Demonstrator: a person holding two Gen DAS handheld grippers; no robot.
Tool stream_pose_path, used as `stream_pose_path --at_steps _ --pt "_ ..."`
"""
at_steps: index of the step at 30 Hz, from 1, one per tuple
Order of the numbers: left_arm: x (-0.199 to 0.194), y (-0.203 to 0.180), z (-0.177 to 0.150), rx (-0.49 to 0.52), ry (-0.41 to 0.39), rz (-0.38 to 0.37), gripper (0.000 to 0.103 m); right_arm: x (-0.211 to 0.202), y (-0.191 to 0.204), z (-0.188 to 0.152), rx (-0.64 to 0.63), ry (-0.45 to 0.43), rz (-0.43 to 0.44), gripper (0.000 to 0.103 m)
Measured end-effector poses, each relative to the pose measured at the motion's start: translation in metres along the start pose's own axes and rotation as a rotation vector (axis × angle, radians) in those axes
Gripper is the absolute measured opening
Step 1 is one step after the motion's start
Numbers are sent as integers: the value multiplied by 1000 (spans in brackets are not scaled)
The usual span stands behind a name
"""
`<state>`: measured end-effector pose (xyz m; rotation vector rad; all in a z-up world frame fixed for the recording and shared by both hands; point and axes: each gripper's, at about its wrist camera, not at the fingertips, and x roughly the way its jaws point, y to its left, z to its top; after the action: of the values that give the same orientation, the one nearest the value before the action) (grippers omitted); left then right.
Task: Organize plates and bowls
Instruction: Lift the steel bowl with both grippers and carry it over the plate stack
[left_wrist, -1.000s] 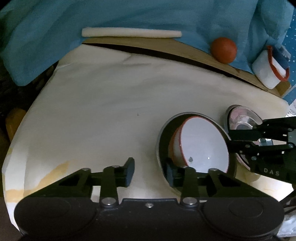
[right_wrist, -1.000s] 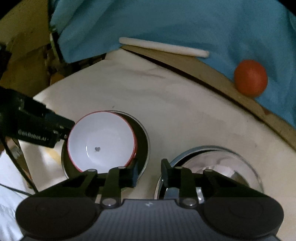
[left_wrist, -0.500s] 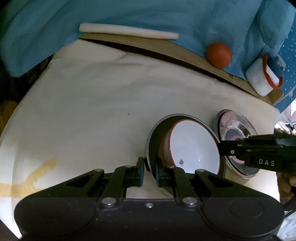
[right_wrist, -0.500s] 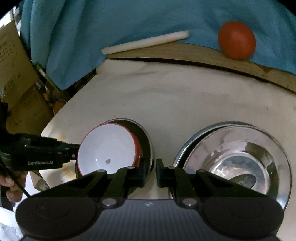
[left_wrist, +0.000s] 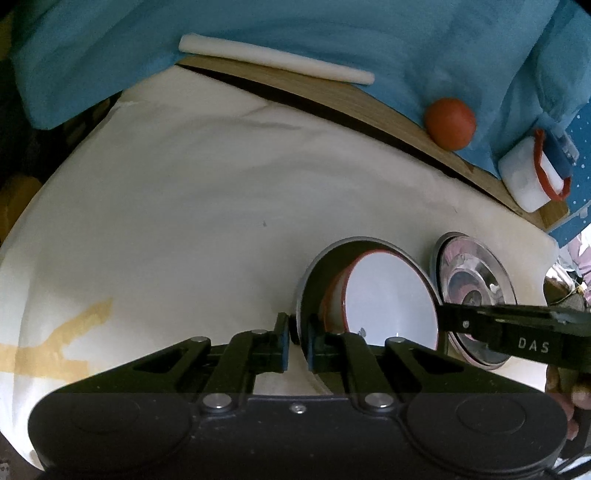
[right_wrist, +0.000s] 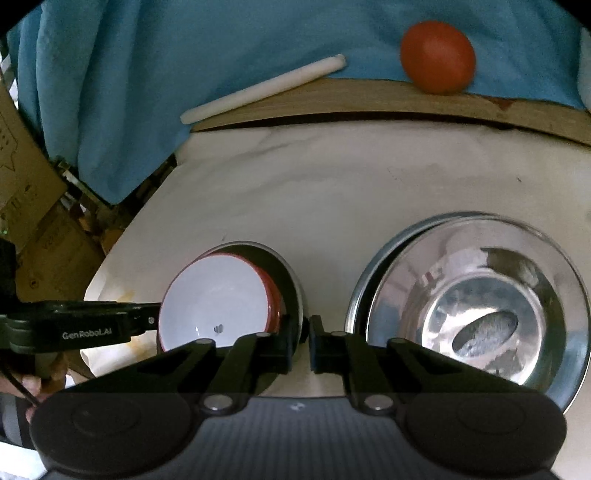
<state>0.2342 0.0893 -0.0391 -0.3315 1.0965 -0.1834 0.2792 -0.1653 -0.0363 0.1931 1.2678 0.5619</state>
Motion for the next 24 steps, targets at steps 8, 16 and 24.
stream_pose_path --at_steps 8,16,24 --pt "-4 4 0 -22 27 -1 6 -7 8 -11 26 -14 -7 9" --pt "-12 4 1 -32 35 -21 6 -17 14 -18 58 -20 -16 9" --pt "-18 -11 13 -22 14 -43 6 -35 7 -15 88 -52 -19 9"
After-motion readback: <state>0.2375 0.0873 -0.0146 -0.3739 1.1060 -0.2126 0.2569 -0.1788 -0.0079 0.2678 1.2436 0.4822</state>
